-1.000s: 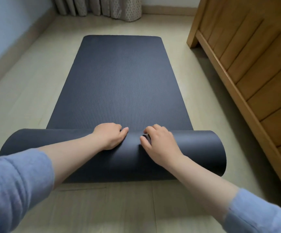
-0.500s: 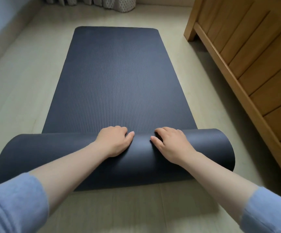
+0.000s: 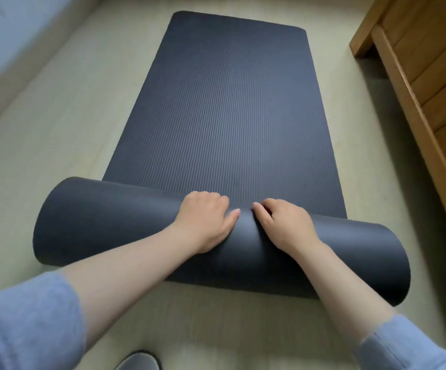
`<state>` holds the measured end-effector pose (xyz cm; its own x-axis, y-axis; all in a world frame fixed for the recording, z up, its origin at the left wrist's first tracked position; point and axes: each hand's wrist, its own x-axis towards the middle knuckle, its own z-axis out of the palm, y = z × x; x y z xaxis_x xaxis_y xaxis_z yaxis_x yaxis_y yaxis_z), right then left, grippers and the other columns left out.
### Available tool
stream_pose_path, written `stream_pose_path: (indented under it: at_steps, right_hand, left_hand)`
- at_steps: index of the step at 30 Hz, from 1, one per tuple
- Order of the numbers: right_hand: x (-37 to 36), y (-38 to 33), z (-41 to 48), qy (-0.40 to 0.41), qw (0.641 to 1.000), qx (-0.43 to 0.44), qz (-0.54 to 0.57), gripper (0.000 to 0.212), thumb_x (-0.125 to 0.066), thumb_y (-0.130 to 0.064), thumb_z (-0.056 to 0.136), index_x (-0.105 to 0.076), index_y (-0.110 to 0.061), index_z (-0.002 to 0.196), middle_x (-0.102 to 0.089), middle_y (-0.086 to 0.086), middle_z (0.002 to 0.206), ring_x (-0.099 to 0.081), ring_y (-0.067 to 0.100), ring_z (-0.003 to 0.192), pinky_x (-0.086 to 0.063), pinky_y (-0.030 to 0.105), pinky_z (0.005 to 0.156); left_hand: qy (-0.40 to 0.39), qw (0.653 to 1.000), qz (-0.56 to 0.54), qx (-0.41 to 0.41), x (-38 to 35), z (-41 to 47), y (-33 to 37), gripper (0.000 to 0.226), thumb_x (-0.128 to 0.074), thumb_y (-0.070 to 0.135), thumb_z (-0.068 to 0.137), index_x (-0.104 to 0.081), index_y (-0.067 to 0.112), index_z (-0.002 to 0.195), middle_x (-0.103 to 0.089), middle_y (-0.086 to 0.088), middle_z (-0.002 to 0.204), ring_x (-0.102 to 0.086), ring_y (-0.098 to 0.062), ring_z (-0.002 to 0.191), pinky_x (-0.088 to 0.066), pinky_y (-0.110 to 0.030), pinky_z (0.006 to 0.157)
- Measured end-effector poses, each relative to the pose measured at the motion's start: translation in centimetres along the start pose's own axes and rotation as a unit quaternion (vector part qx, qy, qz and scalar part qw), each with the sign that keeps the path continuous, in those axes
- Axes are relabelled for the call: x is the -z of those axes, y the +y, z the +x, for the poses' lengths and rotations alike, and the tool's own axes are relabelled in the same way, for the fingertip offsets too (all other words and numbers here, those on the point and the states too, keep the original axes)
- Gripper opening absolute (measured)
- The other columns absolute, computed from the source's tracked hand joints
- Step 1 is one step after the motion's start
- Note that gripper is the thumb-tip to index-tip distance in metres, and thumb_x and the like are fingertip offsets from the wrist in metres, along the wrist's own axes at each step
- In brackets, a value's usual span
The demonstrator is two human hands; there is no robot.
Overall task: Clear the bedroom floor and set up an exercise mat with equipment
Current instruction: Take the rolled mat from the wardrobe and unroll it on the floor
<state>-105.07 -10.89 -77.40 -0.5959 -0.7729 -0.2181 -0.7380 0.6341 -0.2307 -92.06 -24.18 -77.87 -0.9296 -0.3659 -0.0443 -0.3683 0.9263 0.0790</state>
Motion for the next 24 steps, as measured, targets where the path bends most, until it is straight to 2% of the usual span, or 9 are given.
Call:
stream_pose_path:
  at_steps: [4,7,10,13,15,18,24]
  right_hand:
    - [-1.4,0.4,-3.9,0.080,0.996,0.032,0.012,0.050,-0.026,-0.052,0.092,-0.063,-0.018,0.088,-0.067,-0.002,0.085,-0.061,0.022,0.086,-0.046,0.039,0.074]
    - [-2.6,0.4,-5.5,0.091,0.995,0.043,0.000,0.050,-0.025,-0.050,0.092,-0.063,-0.017,0.094,-0.065,-0.002,0.088,-0.060,0.023,0.089,-0.045,0.040,0.078]
    - [-2.0,0.4,-5.8,0.053,0.998,0.045,-0.012,0.049,-0.027,-0.051,0.094,-0.061,-0.017,0.101,-0.065,0.000,0.100,-0.058,0.024,0.097,-0.044,0.040,0.085]
    - [-0.6,0.1,-5.8,0.026,0.999,0.027,0.019,0.042,-0.038,-0.047,0.097,-0.062,-0.015,0.104,-0.063,0.004,0.105,-0.056,0.026,0.101,-0.045,0.042,0.088]
    - [-0.8,-0.4,-5.5,0.012,1.000,0.007,0.021,0.043,-0.037,-0.048,0.098,-0.063,-0.014,0.102,-0.063,0.006,0.104,-0.056,0.027,0.102,-0.045,0.042,0.088]
    - [-2.2,-1.4,-4.8,-0.022,0.999,-0.029,0.010,0.049,-0.031,-0.050,0.098,-0.065,-0.016,0.099,-0.066,0.007,0.102,-0.059,0.028,0.104,-0.044,0.040,0.087]
    - [-3.0,-1.7,-4.0,-0.095,0.994,-0.052,0.006,0.052,-0.029,-0.056,0.098,-0.066,-0.019,0.102,-0.067,0.007,0.113,-0.057,0.029,0.111,-0.043,0.036,0.086]
  left_hand:
    - [-0.040,0.999,-0.019,0.001,-0.8,-0.7,0.1,0.047,-0.024,0.051,0.095,-0.055,0.016,0.090,-0.063,-0.009,0.102,-0.058,-0.031,0.100,-0.041,-0.038,0.082]
    - [-0.100,0.994,-0.050,-0.008,-1.7,-0.1,-0.4,0.047,-0.021,0.053,0.095,-0.052,0.018,0.089,-0.062,-0.009,0.109,-0.057,-0.030,0.105,-0.041,-0.038,0.082]
    - [-0.136,0.989,-0.059,-0.004,-1.5,0.3,-0.5,0.053,-0.020,0.052,0.097,-0.058,0.015,0.101,-0.062,-0.009,0.114,-0.056,-0.030,0.108,-0.043,-0.038,0.086]
    - [-0.106,0.993,-0.050,0.006,-0.6,-1.2,0.7,0.050,-0.022,0.049,0.097,-0.058,0.015,0.099,-0.062,-0.010,0.110,-0.057,-0.032,0.105,-0.042,-0.038,0.082]
    - [-0.063,0.998,-0.031,0.004,-0.7,-2.7,1.3,0.050,-0.022,0.049,0.096,-0.057,0.014,0.094,-0.063,-0.011,0.103,-0.058,-0.033,0.100,-0.041,-0.038,0.080]
    - [-0.016,0.999,-0.025,-0.015,-1.2,-5.2,1.6,0.062,-0.005,0.054,0.085,-0.055,0.016,0.089,-0.063,-0.006,0.097,-0.058,-0.029,0.097,-0.043,-0.038,0.082]
    - [-0.013,0.997,-0.024,-0.069,-1.6,-8.6,0.9,0.078,-0.002,0.058,0.083,-0.057,0.012,0.113,-0.061,-0.006,0.115,-0.055,-0.027,0.109,-0.043,-0.041,0.093]
